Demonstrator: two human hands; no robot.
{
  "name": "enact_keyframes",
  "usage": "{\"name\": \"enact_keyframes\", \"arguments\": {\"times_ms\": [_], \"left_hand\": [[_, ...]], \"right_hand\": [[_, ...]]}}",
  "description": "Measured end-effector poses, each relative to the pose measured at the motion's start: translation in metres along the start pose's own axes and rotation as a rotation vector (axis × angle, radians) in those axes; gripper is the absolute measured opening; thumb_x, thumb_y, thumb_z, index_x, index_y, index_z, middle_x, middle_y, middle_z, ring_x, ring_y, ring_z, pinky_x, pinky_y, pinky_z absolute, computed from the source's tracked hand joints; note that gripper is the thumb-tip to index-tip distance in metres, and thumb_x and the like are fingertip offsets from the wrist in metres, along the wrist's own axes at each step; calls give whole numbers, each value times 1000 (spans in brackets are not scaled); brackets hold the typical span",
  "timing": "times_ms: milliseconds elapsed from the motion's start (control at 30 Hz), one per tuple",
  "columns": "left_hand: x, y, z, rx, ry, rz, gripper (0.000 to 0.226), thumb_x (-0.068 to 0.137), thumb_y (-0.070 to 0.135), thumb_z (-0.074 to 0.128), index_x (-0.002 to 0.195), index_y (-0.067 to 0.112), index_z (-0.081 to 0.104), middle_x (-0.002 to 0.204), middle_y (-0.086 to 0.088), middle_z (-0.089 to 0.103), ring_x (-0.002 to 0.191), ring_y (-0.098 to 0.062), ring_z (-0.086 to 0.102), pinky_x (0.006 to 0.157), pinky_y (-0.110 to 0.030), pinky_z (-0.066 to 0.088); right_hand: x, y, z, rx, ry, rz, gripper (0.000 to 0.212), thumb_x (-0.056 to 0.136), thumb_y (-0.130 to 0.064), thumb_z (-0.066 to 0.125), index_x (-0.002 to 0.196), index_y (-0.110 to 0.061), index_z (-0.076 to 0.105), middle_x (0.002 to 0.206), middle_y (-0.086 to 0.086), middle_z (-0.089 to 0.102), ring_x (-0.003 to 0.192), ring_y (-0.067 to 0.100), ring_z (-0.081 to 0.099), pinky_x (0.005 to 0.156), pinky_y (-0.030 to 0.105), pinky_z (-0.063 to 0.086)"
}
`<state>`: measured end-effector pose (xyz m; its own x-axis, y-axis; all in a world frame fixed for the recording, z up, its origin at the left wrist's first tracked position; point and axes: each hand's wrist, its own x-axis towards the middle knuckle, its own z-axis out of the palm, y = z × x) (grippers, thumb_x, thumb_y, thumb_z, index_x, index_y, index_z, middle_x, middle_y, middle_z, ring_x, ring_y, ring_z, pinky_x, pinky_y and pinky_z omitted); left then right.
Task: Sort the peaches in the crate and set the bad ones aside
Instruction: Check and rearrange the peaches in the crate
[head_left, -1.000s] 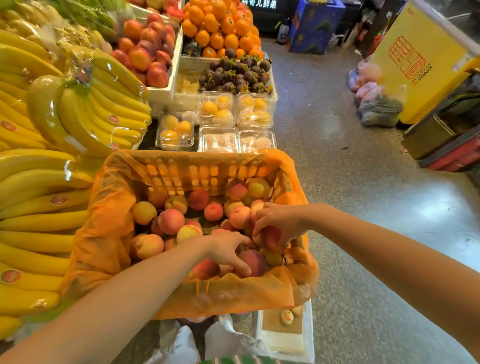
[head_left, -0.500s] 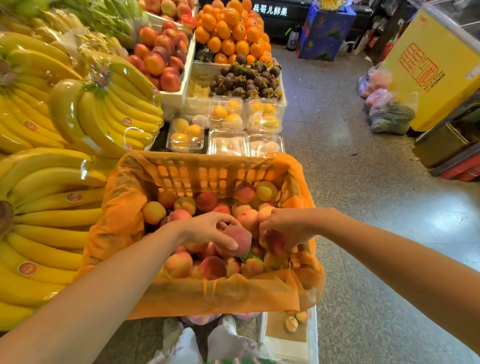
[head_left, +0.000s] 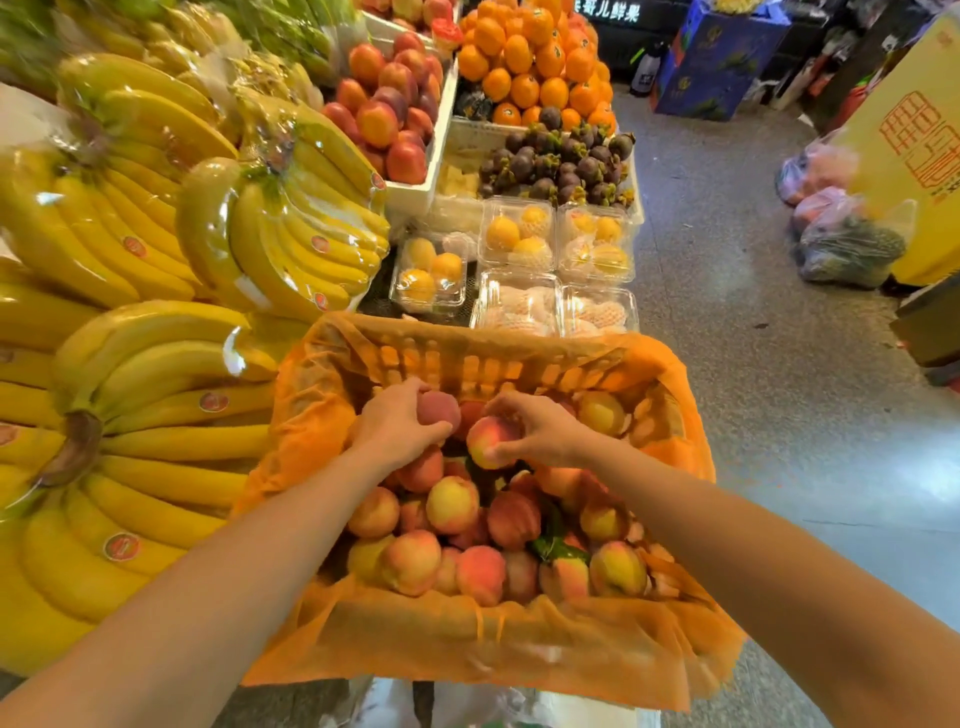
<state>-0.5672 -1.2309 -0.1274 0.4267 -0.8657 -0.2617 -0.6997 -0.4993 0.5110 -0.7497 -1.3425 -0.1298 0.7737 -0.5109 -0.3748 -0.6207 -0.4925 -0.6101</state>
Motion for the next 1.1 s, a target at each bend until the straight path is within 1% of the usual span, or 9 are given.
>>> {"name": "enact_keyframes", "arguments": {"times_ms": [67, 133, 200, 300, 433, 667, 800, 933, 1100], "left_hand": [[7, -4, 6, 18, -7, -13, 61, 77, 44, 71, 127, 17, 49, 123, -7, 59, 115, -30, 52, 91, -39, 44], [13, -8, 10, 68, -23, -25, 62, 79, 44, 69, 129, 15, 46, 124, -9, 57, 117, -31, 50, 92, -39, 42], [17, -11, 12, 115, -37, -38, 62, 81, 44, 67, 130, 13, 44, 124, -12, 57, 118, -33, 49, 93, -40, 42], [21, -13, 12, 156, -40, -55, 58, 84, 43, 65, 126, 9, 46, 120, -15, 58, 114, -35, 52, 90, -42, 46], [23, -10, 13, 228, -53, -47, 50, 88, 44, 60, 118, 6, 46, 114, -16, 59, 110, -35, 54, 84, -43, 46], [19, -1, 14, 227, -77, 1, 58, 93, 40, 55, 140, 12, 35, 125, -16, 51, 117, -35, 48, 92, -40, 42], [18, 2, 20, 160, -63, 0, 59, 90, 37, 60, 140, 18, 36, 124, -15, 49, 114, -35, 50, 90, -40, 45], [14, 7, 24, 197, -66, 46, 56, 90, 36, 61, 139, 19, 39, 124, -14, 47, 114, -33, 49, 91, -40, 46], [9, 14, 26, 252, -118, 127, 64, 89, 36, 61, 144, 24, 32, 134, -18, 39, 121, -38, 42, 97, -43, 41]], "right_hand": [[6, 5, 12, -61, 5, 8, 58, 76, -33, 80, 123, -11, 55, 119, 6, 62, 108, 22, 58, 86, 33, 45], [11, 6, 20, -89, 60, 31, 57, 75, -35, 80, 118, -8, 54, 113, 8, 63, 102, 25, 59, 74, 31, 40], [17, 5, 26, -113, 93, 44, 56, 74, -39, 79, 113, -7, 55, 107, 9, 64, 97, 27, 60, 70, 32, 39], [26, 2, 37, -167, 57, 11, 61, 75, -45, 77, 117, -9, 54, 113, 11, 64, 104, 30, 59, 83, 40, 47], [32, -2, 45, -194, 68, -34, 63, 75, -45, 76, 126, -15, 53, 124, 8, 60, 117, 28, 53, 90, 37, 40], [30, -6, 42, -176, 5, -54, 62, 79, -40, 75, 130, -14, 50, 126, 12, 53, 115, 30, 52, 91, 38, 44], [22, -4, 29, -169, -9, -52, 63, 82, -34, 74, 134, -13, 47, 126, 12, 54, 111, 28, 54, 87, 33, 42], [8, 1, 11, -252, 53, -24, 50, 85, -34, 68, 128, -12, 52, 115, 11, 59, 107, 29, 55, 86, 37, 43], [-17, 10, -19, -258, 108, -25, 37, 84, -29, 68, 119, -17, 62, 112, 5, 63, 104, 23, 58, 87, 37, 47]]}}
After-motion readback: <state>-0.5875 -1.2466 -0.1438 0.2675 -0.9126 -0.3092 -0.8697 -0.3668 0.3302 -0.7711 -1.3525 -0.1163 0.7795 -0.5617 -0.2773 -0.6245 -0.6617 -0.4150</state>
